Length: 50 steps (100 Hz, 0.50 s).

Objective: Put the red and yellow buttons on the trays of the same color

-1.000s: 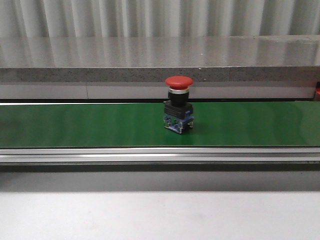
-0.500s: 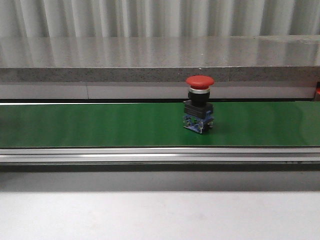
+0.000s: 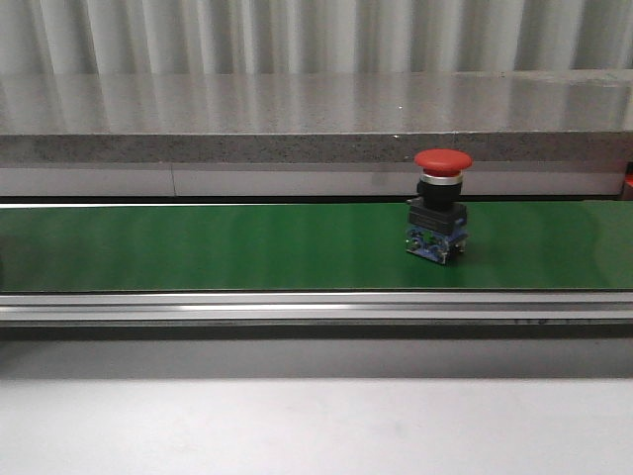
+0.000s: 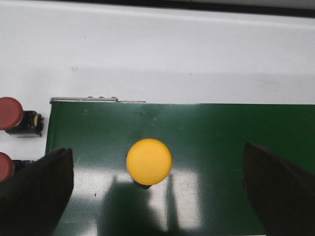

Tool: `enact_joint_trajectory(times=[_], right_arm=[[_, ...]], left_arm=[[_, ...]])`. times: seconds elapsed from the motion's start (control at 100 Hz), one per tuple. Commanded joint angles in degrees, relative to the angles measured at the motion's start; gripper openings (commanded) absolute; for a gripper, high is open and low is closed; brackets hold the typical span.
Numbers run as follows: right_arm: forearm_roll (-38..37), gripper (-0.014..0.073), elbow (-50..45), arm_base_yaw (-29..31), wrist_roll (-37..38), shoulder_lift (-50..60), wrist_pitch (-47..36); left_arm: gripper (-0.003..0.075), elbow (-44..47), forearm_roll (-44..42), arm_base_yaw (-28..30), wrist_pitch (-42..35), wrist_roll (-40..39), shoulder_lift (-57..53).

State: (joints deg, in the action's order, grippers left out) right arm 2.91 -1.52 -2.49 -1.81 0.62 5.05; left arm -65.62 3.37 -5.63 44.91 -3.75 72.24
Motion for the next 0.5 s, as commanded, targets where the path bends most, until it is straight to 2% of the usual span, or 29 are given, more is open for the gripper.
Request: enact_joint_trajectory(times=[0.0, 0.3, 0.4, 0.49], right_arm=[[-0.56, -0.0066, -0.11, -0.03, 0.01, 0.85, -4.74], [-0.56, -0.0066, -0.11, -0.03, 0.01, 0.85, -4.74], [-0.56, -0.0066, -0.11, -0.03, 0.01, 0.85, -4.74], [-0.56, -0.0066, -0.11, -0.03, 0.01, 0.85, -4.74]], left_arm=[[0.065, 1.56, 0.49, -0.91, -5.45, 0.21, -7.4], [0.0645, 17.44, 0.49, -0.91, -12.75, 0.21, -31.37], [0.0614, 22.8, 0.37, -0.91, -13.97, 0.21, -39.05], [0.0549, 26.85, 0.27, -0.91, -14.21, 0.21, -45.06]])
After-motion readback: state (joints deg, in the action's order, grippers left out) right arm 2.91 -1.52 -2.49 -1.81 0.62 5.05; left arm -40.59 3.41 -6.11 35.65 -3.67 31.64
